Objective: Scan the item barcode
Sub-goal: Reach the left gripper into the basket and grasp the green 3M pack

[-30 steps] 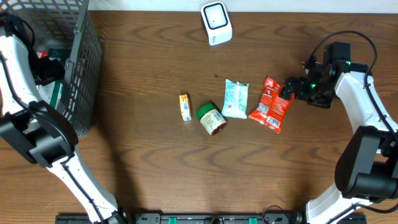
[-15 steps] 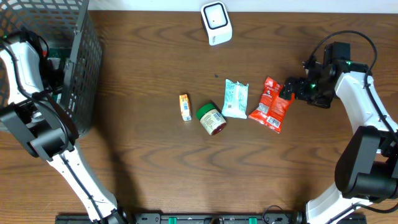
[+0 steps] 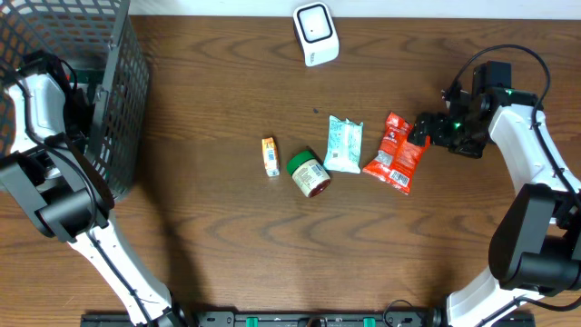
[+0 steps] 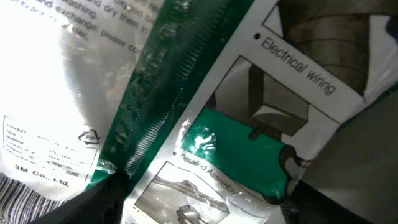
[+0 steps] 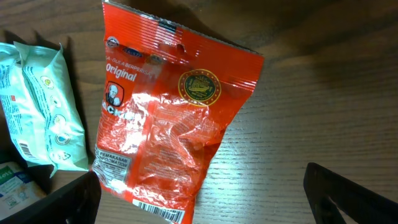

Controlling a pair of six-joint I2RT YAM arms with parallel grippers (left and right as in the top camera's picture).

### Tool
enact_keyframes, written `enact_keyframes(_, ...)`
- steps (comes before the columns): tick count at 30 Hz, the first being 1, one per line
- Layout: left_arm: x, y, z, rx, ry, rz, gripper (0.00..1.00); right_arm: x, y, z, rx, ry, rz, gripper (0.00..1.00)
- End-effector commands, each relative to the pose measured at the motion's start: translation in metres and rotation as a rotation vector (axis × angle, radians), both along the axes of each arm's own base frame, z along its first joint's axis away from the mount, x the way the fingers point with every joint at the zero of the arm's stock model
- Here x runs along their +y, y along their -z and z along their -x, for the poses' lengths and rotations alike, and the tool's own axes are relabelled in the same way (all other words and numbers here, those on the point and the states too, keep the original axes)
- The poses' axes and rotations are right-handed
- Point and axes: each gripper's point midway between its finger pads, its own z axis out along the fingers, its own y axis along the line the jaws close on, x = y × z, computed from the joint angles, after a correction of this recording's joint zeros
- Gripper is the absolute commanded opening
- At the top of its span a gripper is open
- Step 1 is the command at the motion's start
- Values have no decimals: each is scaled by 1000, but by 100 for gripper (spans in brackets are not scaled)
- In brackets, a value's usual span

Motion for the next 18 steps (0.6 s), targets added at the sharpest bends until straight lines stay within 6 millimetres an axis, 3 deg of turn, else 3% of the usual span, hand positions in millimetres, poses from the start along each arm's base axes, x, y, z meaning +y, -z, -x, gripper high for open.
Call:
enact_keyframes(1,-7,46,18,102,0,44,59,-2,-5,-3,-16,-1,8,99)
enact_keyframes(3,-7,46,16,96,1,41,44,-2,-5,-3,-16,-1,8,99)
enact_keyframes(6,-6,45,15,89,0,37,8,-2,-5,-3,-17,-1,8,99)
enact_keyframes(9,-3,35,9,68,-11,26,7,-2,-5,-3,-16,-1,8,99)
enact_keyframes(12,3,8,-2,16,-25,-1,8,-2,-5,-3,-16,-1,8,99)
enact_keyframes(16,12,-48,-18,-111,-44,-64,7,-2,-5,-3,-16,-1,8,99)
enact_keyframes(18,15,-87,-26,-211,-58,-111,7,-2,-5,-3,-16,-1,8,99)
